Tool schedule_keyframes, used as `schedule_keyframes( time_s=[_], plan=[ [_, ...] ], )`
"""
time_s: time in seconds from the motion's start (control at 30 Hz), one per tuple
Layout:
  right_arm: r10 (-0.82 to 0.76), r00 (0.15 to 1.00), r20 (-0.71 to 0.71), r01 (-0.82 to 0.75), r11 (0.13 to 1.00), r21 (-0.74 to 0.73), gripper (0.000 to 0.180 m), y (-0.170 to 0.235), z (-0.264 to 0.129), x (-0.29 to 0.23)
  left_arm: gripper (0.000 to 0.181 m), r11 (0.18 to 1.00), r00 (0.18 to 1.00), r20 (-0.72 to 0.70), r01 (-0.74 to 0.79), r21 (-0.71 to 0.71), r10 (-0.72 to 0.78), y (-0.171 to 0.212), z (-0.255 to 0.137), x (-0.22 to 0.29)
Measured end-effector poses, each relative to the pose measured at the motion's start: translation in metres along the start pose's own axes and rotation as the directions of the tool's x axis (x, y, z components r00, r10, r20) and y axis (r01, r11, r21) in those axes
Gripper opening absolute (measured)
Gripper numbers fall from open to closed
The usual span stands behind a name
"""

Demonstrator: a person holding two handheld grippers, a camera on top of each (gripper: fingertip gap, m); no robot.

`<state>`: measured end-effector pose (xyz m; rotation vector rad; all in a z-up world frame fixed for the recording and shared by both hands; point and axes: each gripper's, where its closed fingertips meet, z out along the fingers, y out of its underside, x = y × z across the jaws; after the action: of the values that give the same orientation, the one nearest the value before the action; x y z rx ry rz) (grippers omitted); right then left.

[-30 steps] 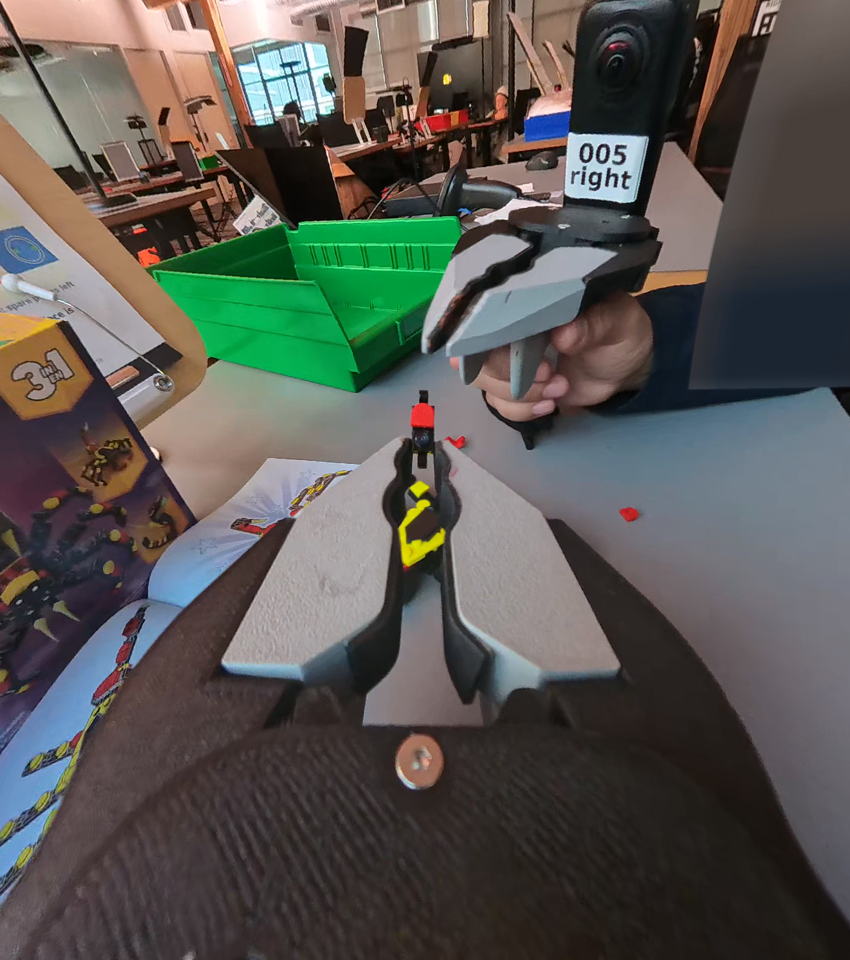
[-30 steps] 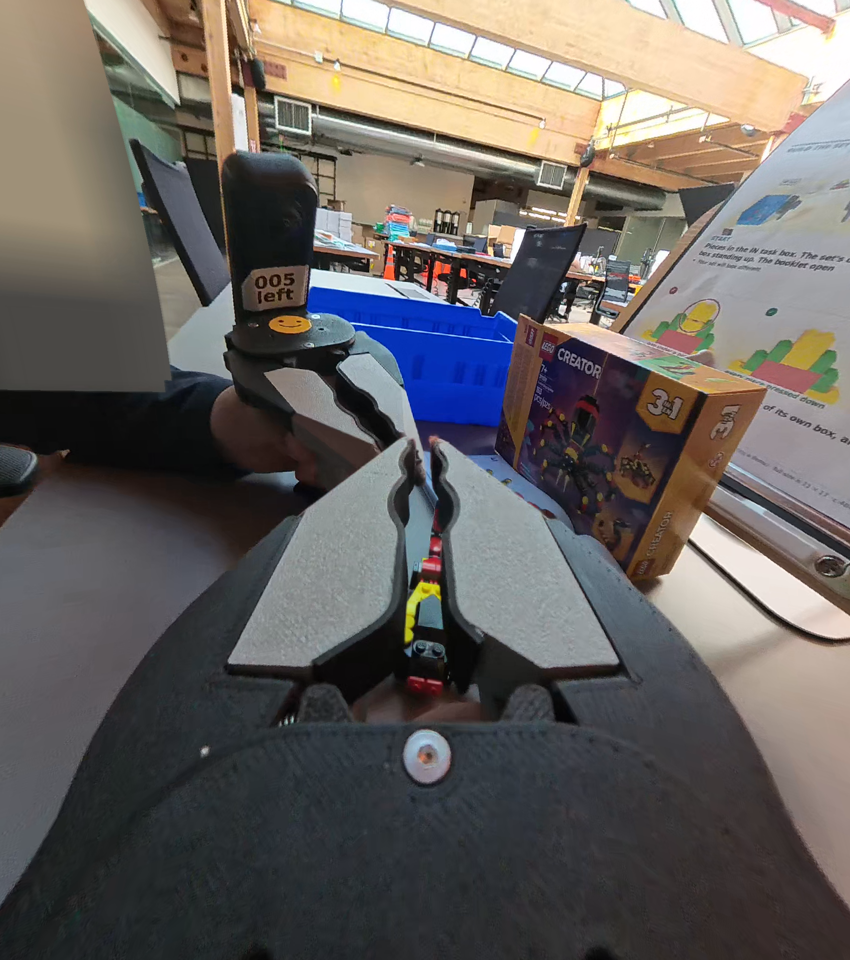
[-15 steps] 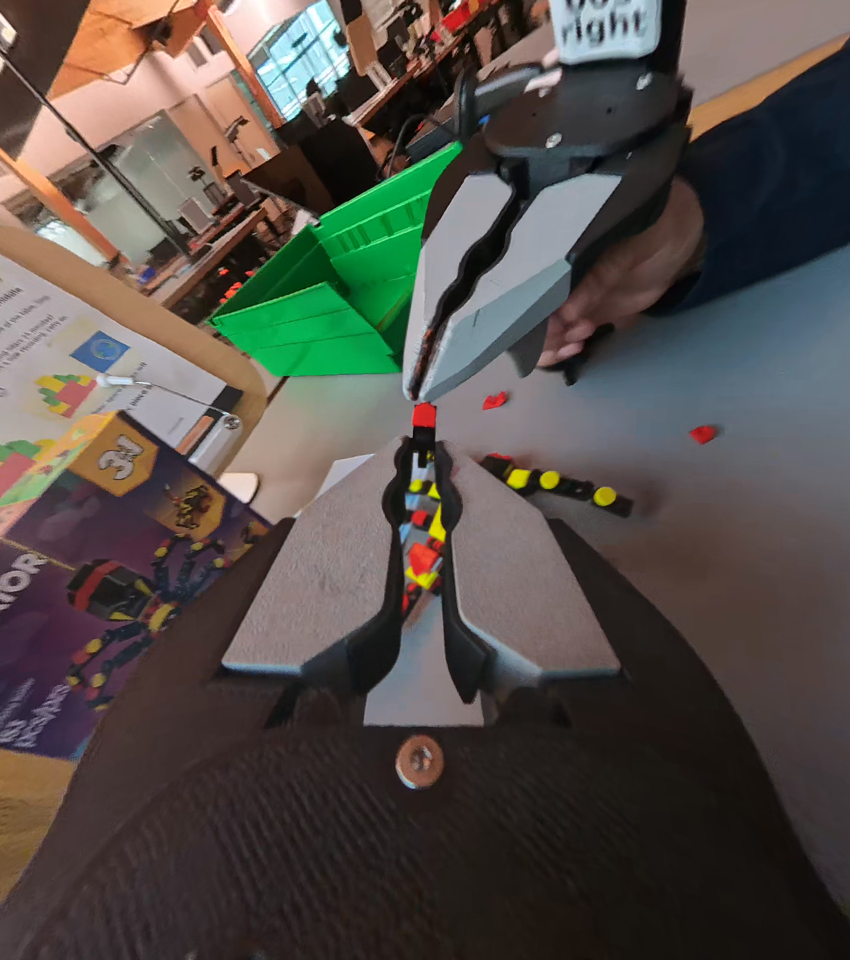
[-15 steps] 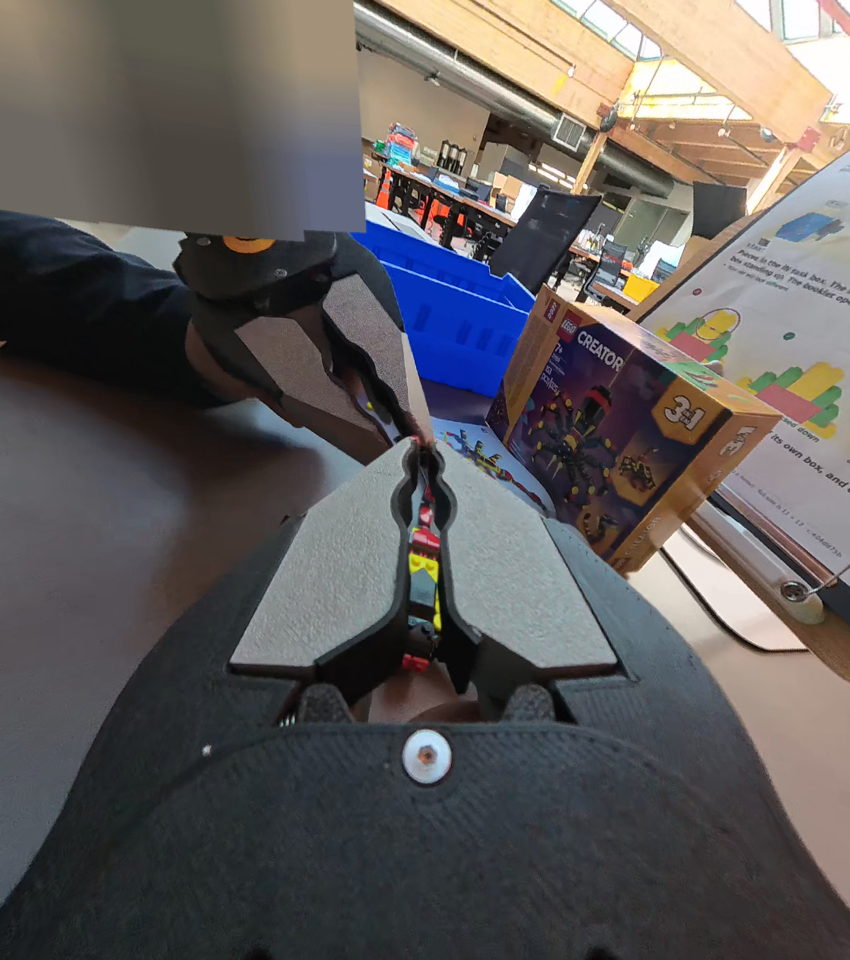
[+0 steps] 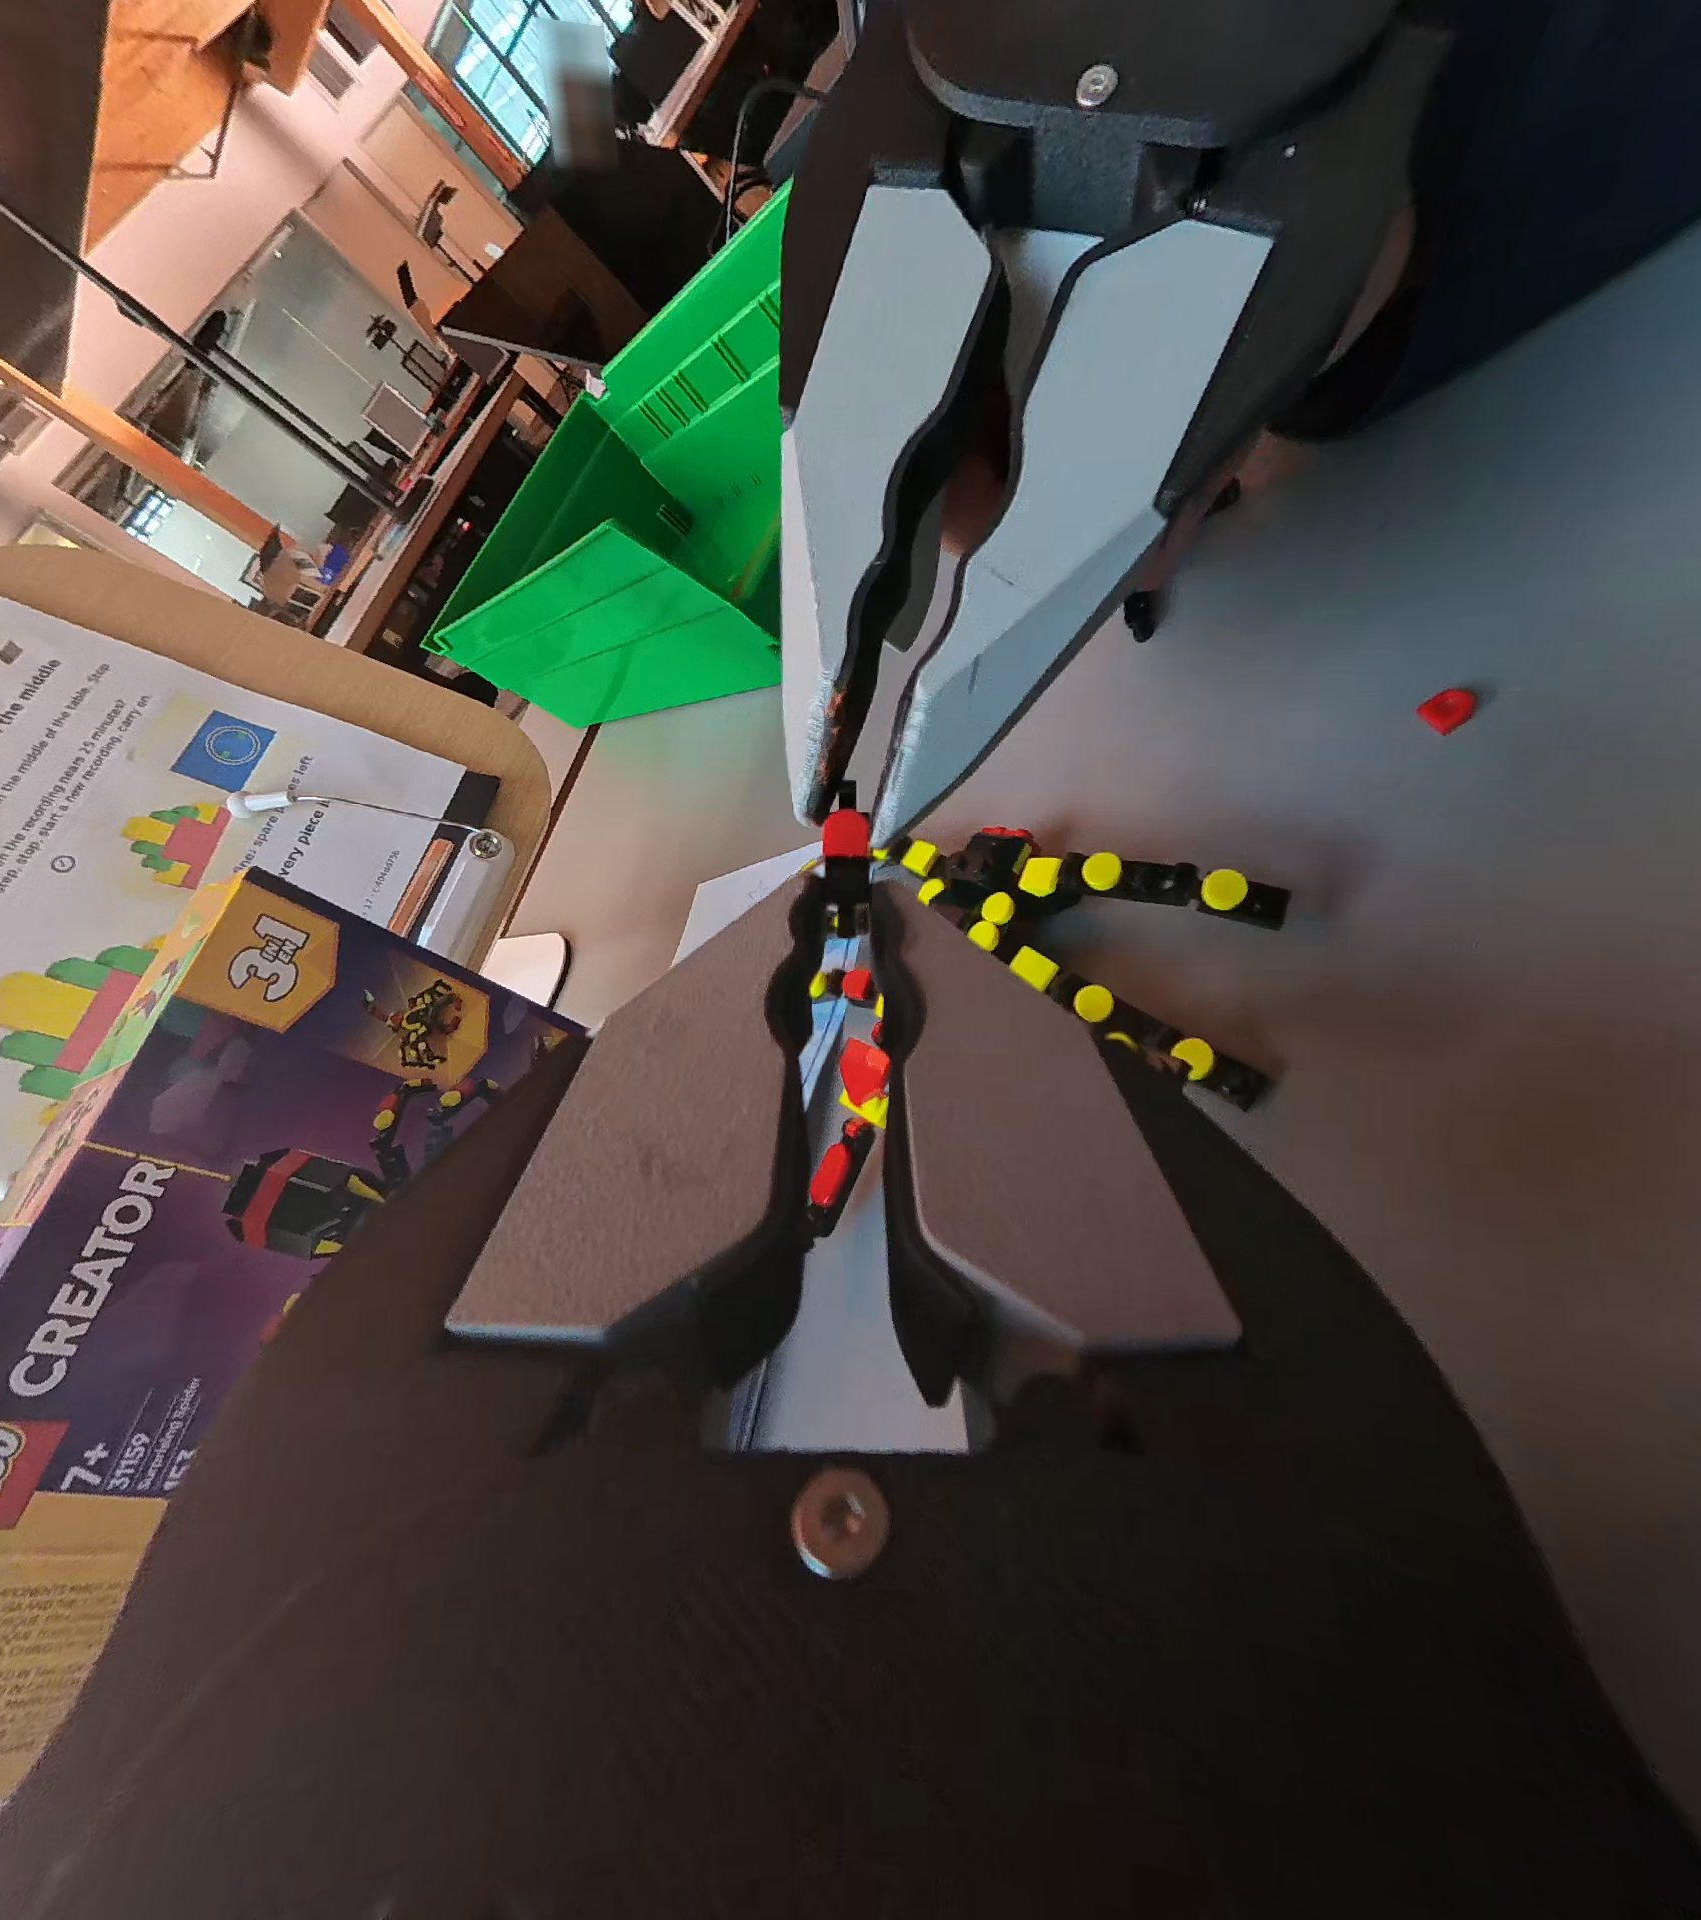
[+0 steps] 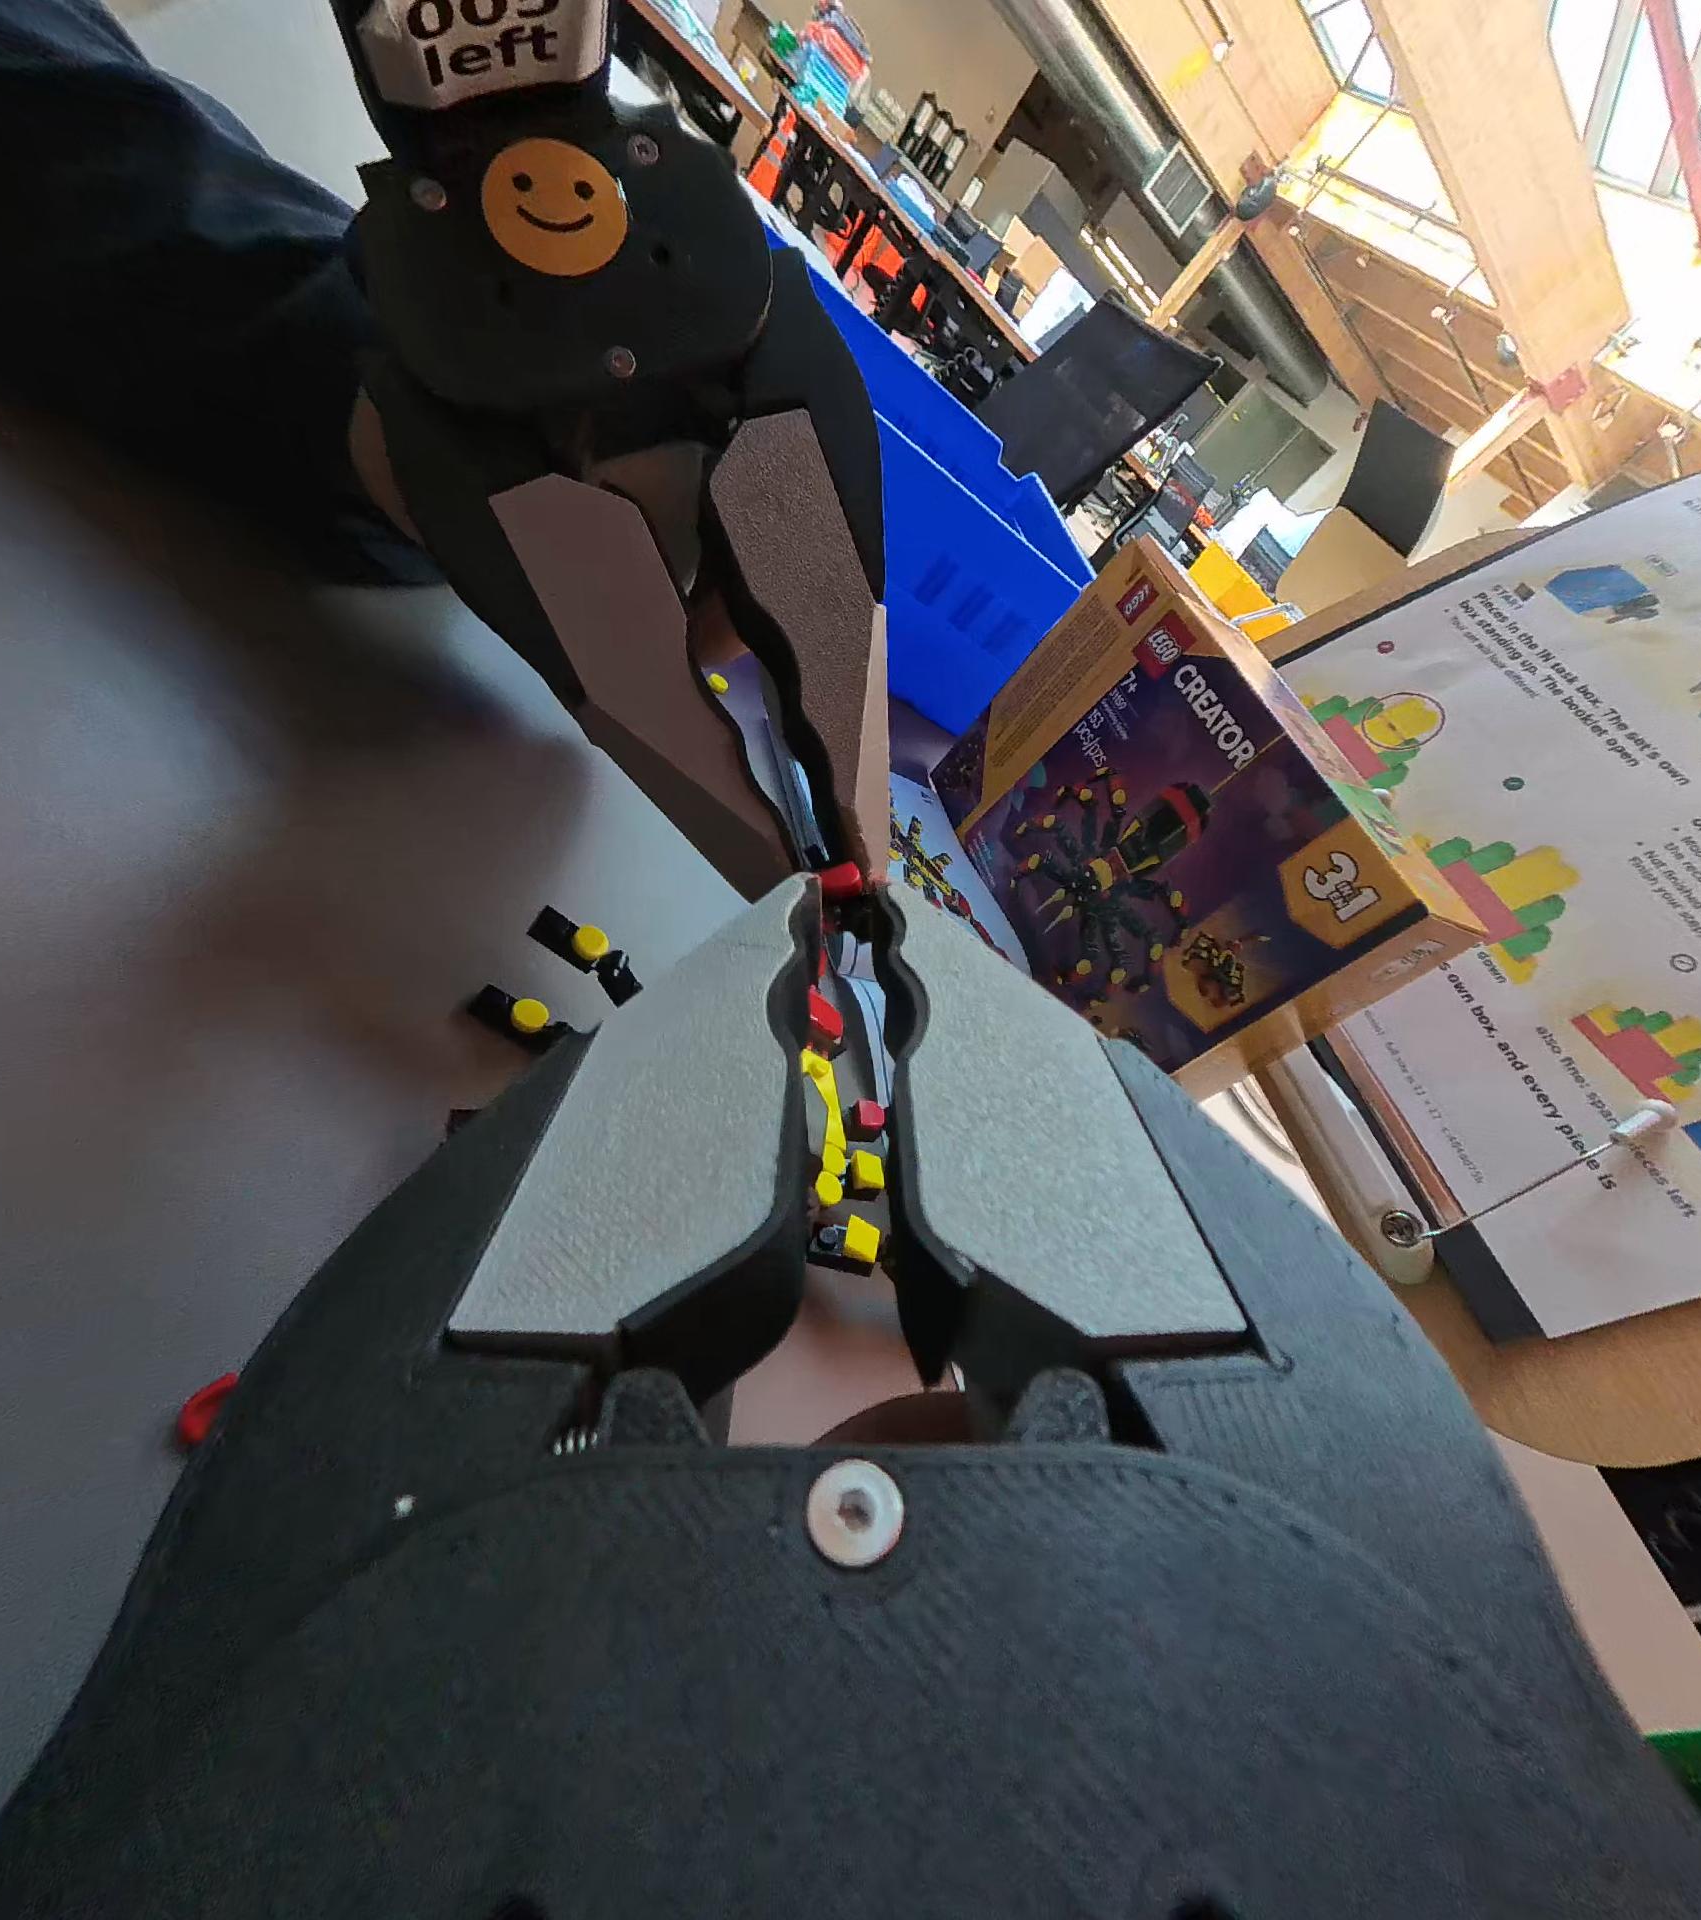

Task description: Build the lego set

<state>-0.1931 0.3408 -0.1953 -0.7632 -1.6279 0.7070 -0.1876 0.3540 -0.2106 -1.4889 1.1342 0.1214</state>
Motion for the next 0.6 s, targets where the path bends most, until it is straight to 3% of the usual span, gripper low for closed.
schedule_keyframes(
  time_s=[0.13, 0.3, 0.6],
  plan=[
    [-0.030, 0.999, -0.027, 0.027, 0.995, -0.093, 0.010, 0.015, 0.003, 0.005, 0.005, 0.998, 0.998, -0.036, 0.061, 0.022, -0.060, -0.002, -0.002, 0.001],
    [-0.009, 1.000, -0.021, 0.009, 1.000, -0.028, 0.006, 0.002, -0.001, 0.004, 0.004, 0.965, 0.966, -0.129, 0.238, 0.106, -0.224, -0.013, -0.008, -0.001],
    [0.152, 0.988, 0.015, -0.151, 0.987, -0.056, 0.004, 0.007, 0.001, 0.007, 0.004, 0.966, 0.971, -0.091, 0.231, 0.115, -0.222, -0.011, -0.006, -0.004]
  ],
)
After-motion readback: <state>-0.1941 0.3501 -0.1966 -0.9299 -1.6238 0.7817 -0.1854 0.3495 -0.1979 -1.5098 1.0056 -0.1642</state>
